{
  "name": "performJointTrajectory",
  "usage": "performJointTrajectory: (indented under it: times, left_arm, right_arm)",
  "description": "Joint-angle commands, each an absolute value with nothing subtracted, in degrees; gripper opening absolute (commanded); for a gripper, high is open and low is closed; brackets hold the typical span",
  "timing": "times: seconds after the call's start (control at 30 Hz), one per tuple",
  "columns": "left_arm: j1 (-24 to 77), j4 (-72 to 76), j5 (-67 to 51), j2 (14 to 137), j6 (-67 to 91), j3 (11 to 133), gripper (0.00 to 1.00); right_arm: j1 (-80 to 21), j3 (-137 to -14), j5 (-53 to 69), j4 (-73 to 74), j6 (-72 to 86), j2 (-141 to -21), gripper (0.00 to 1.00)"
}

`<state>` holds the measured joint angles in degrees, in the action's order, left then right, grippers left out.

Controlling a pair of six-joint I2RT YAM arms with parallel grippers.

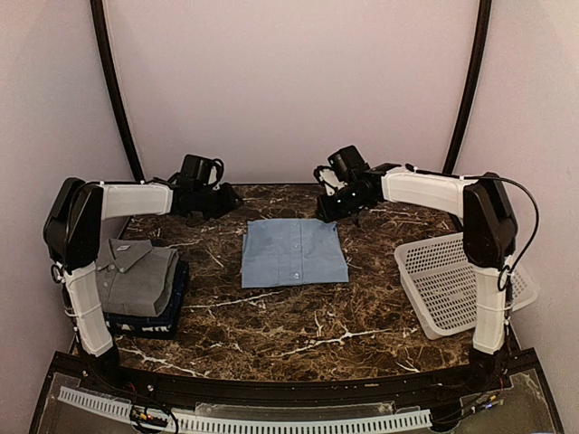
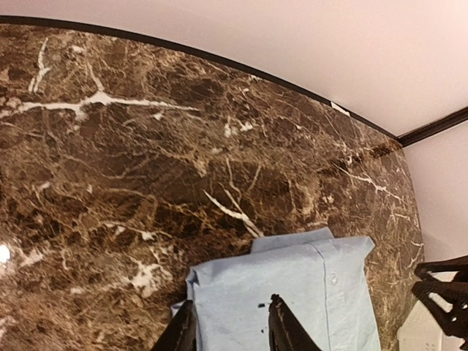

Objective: Fold and stack the long sleeve shirts
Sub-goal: Smooth out the square-folded shirt at the center of the board.

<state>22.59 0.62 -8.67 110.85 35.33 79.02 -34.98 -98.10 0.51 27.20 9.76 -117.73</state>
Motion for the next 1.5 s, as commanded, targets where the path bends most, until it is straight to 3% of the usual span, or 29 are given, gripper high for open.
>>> performJointTrajectory:
  times: [0.0,0.23,0.5,0.73,1.47]
  left_arm:
    - [26.4,-0.3,-13.2,106.9,37.0,75.8,0.31]
    - [32.6,3.5,-16.4,110.2,39.5,75.7,0.28]
    - [33.3,3.2,-15.4,119.3,37.5,84.2,0.27]
    - [30.5,-1.6,-10.9,128.4,37.3,94.4,0.24]
    - [26.2,-7.5,-11.3,131.7,35.8,97.0,0.22]
  right_arm:
    - [-37.2,-97.4,4.3,25.0,12.8,-120.7,0.28]
    - [-37.9,-103.0,2.0,23.5,14.2,-128.5,0.28]
    - [-37.7,-110.5,0.2,24.8,16.3,-136.5,0.31]
    - [-37.0,-108.9,0.2,25.2,16.5,-134.2,0.36]
    - [-26.4,-116.4,4.7,29.8,16.8,-139.4,0.32]
